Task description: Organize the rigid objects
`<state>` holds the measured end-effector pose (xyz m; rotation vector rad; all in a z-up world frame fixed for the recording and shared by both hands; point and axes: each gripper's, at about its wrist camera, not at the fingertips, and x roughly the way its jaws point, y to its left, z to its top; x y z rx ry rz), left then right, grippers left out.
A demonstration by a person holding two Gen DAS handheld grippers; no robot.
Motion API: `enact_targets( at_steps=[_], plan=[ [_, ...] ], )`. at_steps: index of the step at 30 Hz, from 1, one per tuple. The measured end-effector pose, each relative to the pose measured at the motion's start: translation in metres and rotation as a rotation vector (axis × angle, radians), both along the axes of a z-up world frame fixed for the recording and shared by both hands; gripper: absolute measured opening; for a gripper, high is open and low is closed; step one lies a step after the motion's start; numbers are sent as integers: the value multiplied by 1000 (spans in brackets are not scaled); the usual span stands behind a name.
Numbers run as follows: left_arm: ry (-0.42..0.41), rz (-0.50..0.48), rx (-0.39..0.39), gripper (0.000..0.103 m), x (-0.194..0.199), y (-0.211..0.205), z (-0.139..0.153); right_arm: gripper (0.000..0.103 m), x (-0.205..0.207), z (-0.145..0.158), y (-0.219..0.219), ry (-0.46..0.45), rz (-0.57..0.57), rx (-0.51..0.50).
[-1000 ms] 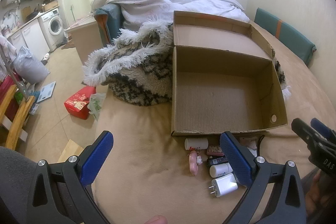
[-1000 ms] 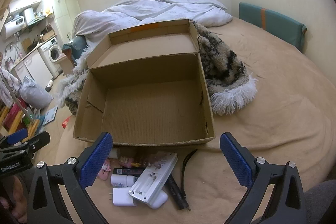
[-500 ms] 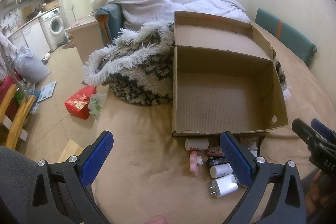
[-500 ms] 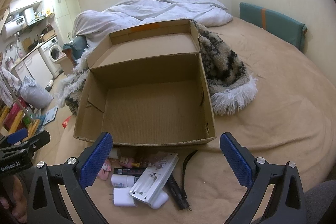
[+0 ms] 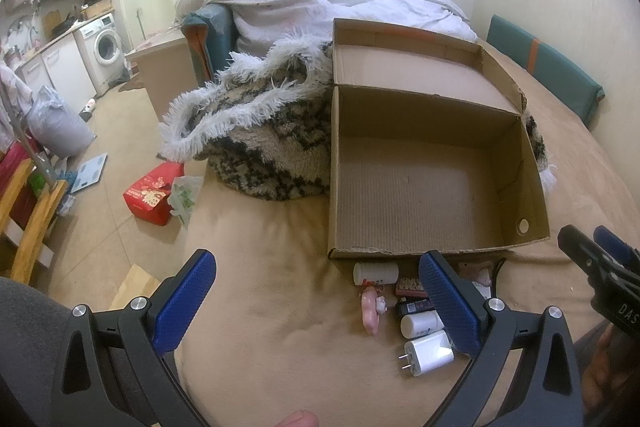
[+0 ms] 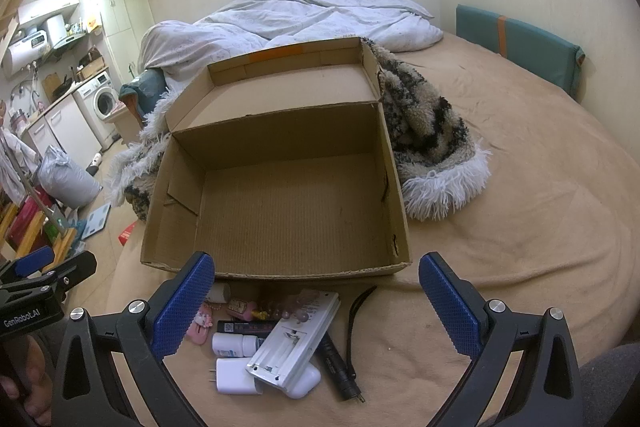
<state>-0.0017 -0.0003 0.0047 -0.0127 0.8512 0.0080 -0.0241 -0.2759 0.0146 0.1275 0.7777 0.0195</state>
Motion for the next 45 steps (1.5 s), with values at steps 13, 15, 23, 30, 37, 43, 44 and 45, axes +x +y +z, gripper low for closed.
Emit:
enact_targets(
  at_steps=[13, 15, 23, 30, 37, 43, 44, 45],
  plan=[
    [-1, 10, 1, 101, 1, 2, -1, 103, 0, 0, 0, 0, 0, 0],
    [-2, 12, 3, 101, 1, 2, -1, 103, 0, 0, 0, 1, 0, 1],
    [21, 31, 38, 101, 10, 7, -4, 103, 4, 7, -6, 5, -21, 25],
    [193, -1, 4, 101, 39, 10, -29, 103, 11, -2, -18, 49, -58, 64],
    [518, -61, -106, 66, 70, -10, -100, 103, 18, -16, -23, 122, -66, 87],
    [569, -88, -124, 65, 84, -25, -128, 103, 21, -29, -31, 190, -74, 115],
    [576, -88, -134, 64, 85, -27, -132, 103, 21, -32, -32, 205, -78, 123],
    [584, -86, -139, 60, 87, -28, -136, 103, 22, -35, -35, 221, -83, 140]
  ],
)
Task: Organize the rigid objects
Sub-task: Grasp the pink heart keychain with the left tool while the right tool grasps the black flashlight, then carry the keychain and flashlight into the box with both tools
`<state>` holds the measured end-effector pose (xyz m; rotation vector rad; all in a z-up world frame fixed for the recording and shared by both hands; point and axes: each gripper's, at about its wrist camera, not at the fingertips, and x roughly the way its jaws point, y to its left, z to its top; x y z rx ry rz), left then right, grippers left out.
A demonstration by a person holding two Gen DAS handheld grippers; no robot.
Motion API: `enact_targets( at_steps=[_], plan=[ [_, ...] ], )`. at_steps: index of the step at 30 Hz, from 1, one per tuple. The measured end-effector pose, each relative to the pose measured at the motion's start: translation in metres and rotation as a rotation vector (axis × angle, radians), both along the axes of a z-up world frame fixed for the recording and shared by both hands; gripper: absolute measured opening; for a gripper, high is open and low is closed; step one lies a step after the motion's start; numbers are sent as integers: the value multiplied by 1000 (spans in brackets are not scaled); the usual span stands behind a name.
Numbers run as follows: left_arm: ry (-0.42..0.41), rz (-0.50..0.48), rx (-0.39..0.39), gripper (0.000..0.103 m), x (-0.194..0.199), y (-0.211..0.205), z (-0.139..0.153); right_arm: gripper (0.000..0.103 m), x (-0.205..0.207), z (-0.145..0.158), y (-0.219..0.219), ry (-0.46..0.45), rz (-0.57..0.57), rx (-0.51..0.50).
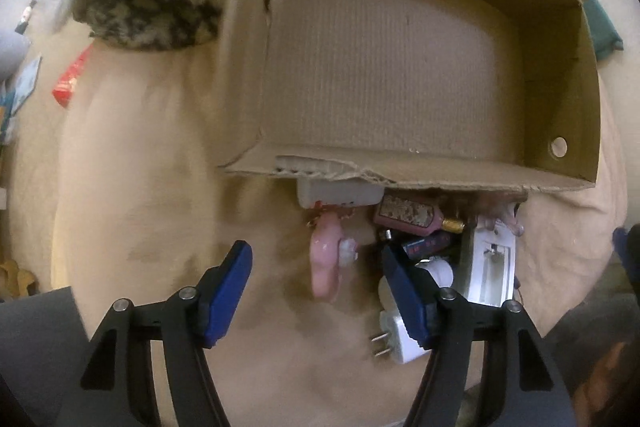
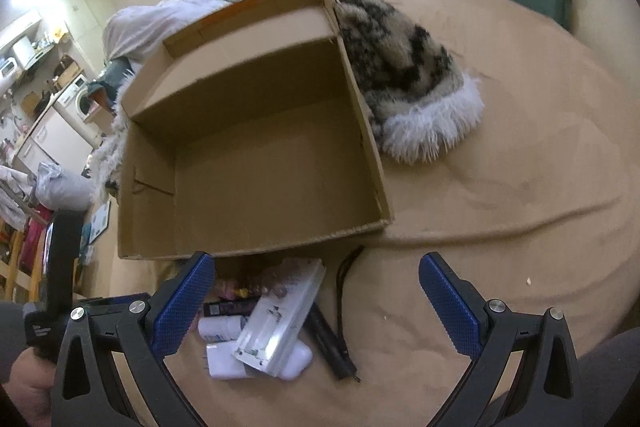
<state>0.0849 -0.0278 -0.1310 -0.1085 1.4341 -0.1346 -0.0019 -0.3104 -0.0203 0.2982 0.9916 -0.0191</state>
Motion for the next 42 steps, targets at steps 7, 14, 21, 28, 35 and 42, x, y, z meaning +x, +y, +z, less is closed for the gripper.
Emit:
enact_targets(
  at_steps=[7, 14, 21, 28, 35, 42],
  plan=[
    [55, 12, -58, 21, -3, -4, -19, 103, 8, -32, -14, 158, -27, 76],
    [32, 21, 26, 21, -16, 1, -7, 48, 8, -66, -3, 355, 79, 13],
    [24, 29, 79, 21, -29, 0, -3, 47, 11, -95, 33, 451, 211, -111],
    [30, 43, 101, 21, -21, 3, 0, 45, 19, -125, 57, 476, 273, -213],
    [13, 42, 119, 21, -25, -3, 5, 23, 11, -118, 71, 412, 301, -236],
    [-6, 91, 121, 21, -32, 5, 18, 23, -3, -95, 78, 408, 325, -275]
  ],
)
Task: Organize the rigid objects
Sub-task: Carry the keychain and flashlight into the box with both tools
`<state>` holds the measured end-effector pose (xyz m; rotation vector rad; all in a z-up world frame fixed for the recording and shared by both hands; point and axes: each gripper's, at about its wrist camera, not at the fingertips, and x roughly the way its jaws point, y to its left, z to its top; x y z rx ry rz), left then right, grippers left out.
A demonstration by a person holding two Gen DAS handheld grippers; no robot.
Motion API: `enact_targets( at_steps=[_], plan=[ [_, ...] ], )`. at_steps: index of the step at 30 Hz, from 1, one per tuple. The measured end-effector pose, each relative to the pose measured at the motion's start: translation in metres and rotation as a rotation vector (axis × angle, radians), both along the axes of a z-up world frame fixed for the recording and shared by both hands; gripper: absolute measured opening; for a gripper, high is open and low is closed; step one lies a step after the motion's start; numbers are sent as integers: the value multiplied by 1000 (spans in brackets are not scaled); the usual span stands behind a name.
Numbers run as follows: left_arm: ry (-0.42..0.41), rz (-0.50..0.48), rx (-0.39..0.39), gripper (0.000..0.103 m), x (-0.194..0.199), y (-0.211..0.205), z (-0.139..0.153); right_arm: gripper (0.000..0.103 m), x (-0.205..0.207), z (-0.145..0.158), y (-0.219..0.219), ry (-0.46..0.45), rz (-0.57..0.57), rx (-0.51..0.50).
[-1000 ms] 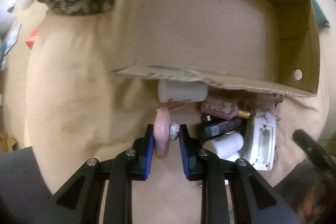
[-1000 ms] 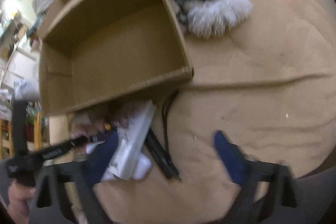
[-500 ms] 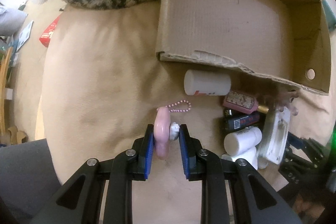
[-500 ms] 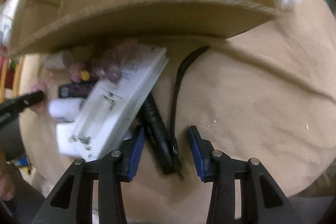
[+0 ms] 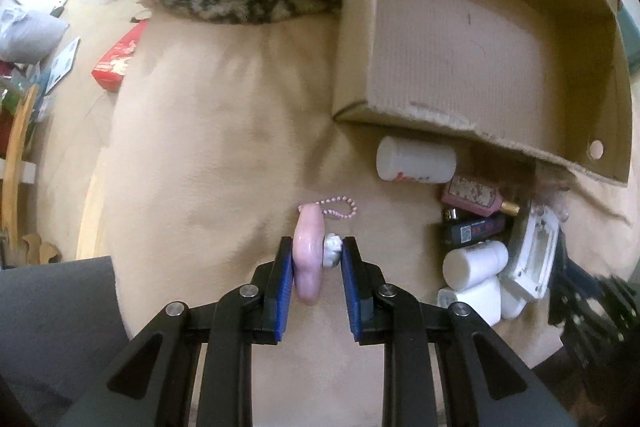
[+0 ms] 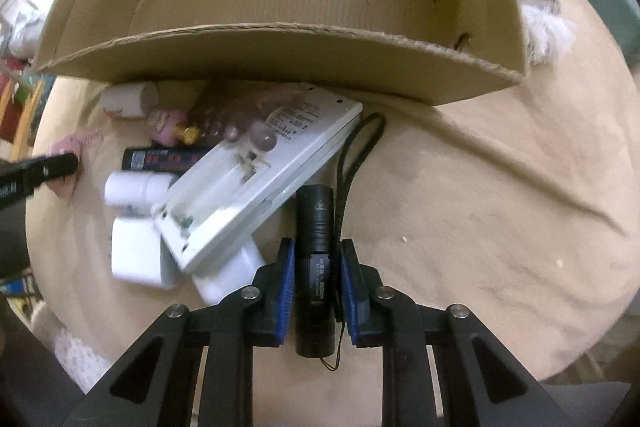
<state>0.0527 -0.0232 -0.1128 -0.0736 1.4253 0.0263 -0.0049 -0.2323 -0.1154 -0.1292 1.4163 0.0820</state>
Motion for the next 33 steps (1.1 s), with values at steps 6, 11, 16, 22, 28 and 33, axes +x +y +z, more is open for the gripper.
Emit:
enact_targets(
  at_steps=[6, 11, 16, 22, 28, 33],
  plan=[
    [-65, -5, 4, 21, -13, 1, 27, 23, -19, 35, 8, -63, 41, -28],
    [-143, 10, 29, 21, -24, 0, 53, 23, -24, 85, 5, -180, 36, 36],
    [-241, 19, 58, 21, -33, -6, 84, 23, -10, 138, -32, -300, 29, 150],
    [-333, 17, 34, 21, -29, -3, 124, 23, 16, 196, -40, -397, 38, 254],
    [-391, -54, 14, 21, 0, -18, 155, 23, 46, 222, -40, -451, 51, 313],
    [-382, -118, 17, 21, 34, -40, 158, 23, 75, 214, -41, -455, 34, 336]
  ],
)
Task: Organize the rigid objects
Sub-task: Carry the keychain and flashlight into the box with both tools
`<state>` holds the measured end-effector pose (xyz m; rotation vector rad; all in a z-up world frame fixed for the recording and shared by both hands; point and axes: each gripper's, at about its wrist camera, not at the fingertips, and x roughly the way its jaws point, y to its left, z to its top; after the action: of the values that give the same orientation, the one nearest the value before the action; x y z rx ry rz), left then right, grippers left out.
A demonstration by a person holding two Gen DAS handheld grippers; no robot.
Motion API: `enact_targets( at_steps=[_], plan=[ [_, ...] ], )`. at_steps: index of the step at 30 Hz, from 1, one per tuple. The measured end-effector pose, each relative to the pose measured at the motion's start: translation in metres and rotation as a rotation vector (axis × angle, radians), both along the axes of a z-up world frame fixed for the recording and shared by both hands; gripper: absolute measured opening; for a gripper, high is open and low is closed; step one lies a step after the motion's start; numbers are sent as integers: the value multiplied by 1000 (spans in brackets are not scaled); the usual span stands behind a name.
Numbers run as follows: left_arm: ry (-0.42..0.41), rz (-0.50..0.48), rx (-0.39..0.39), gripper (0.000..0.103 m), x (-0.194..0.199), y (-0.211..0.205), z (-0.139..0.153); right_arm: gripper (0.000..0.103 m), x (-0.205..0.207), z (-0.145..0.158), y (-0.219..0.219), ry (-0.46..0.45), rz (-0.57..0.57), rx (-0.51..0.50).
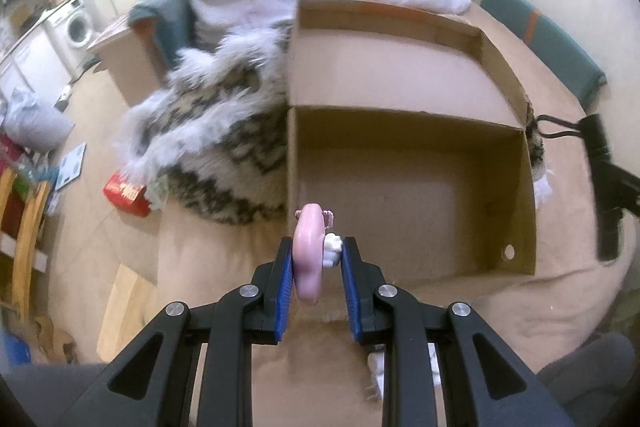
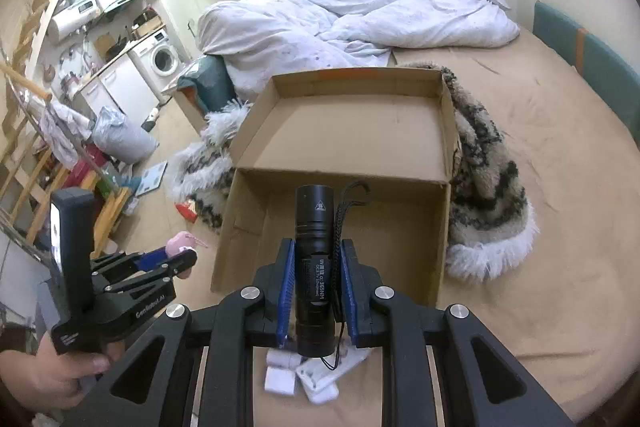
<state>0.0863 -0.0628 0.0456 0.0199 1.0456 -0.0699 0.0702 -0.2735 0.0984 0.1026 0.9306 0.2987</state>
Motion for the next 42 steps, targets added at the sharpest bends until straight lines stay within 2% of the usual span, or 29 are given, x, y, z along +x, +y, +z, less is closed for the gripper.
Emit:
enact_targets(
  at_steps=[8, 13, 18, 24, 28, 42],
  plan=[
    [59, -50, 54, 21, 38, -26, -40, 23, 40, -62, -4, 89, -25, 33],
    [82, -78, 12, 21, 47, -32, -68, 23, 53, -110, -10, 161, -47, 28],
    [86, -101, 30, 21, 48, -40, -85, 23, 56, -150, -14, 241, -73, 49],
    [68, -97, 40, 21, 47, -41, -88, 23, 61, -163, -2, 259, -41, -2],
    [91, -80, 32, 21, 48, -36, -93, 23, 64, -174, 3, 281, -29, -22],
    [115, -99, 35, 21, 50, -40, -107, 23, 69, -174, 2, 284, -54, -34]
  ],
)
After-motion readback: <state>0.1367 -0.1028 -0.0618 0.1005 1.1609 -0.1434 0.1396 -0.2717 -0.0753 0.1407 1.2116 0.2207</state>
